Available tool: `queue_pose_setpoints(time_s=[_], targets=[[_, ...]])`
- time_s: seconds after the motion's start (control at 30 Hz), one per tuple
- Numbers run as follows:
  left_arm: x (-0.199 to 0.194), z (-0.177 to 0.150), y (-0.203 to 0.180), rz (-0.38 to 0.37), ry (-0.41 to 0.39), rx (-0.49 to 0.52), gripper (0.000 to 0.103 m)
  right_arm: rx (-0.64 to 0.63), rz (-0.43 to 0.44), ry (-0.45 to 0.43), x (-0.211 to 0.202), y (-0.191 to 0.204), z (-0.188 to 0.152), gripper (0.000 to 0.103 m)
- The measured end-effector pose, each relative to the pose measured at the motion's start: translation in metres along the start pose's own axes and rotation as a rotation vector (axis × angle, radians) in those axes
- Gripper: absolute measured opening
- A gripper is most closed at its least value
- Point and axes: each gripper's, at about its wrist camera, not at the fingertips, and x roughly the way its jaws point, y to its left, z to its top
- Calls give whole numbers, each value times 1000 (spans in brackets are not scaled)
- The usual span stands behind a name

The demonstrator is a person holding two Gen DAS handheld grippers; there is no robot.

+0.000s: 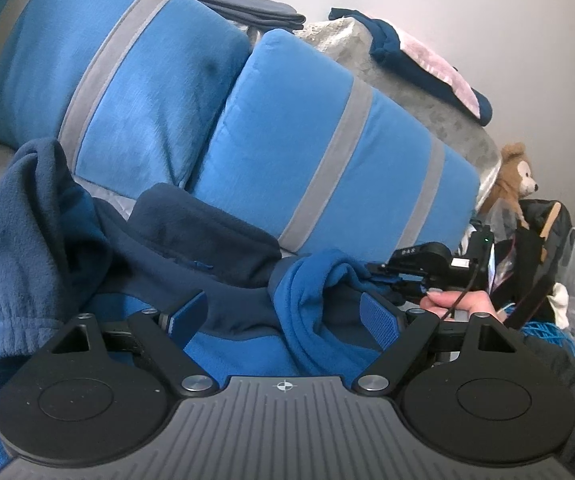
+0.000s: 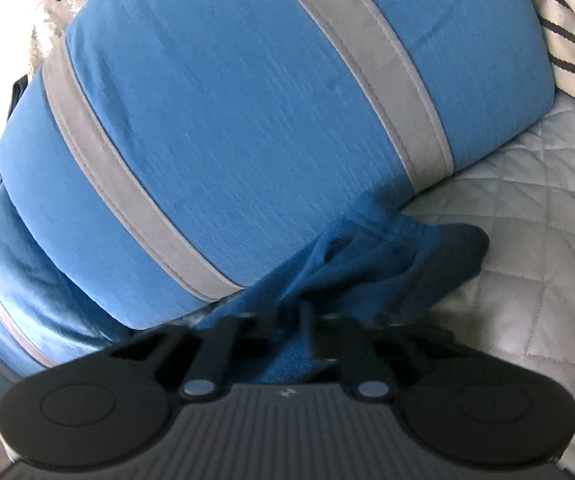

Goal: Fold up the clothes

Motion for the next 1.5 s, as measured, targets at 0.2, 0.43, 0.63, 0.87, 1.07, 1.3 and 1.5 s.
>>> queue_pose_setpoints(time_s=[0.2, 0.43, 0.63, 0.87, 1.07, 1.3, 1.5], targets=[[2, -2, 1, 3, 13, 0, 84, -42, 0, -28, -28, 0, 0, 4], [4, -3, 0, 7, 24, 11, 84, -21, 23, -49, -75, -17, -11, 4], [5, -6, -4, -8, 31, 27, 84, 7, 14, -33, -88, -36, -27, 4], [7, -7, -4, -2, 47, 23, 84, 60, 6, -24, -98, -48, -43, 3], [9, -9, -5, 23, 55, 35, 84, 95, 0, -32, -111, -52, -51, 3], [12, -9, -5, 30, 65, 42, 84, 63, 7, -19, -120, -46, -61, 3], [12, -9, -2, 28, 71, 20, 84, 61, -3, 15, -116, -54, -68, 10]])
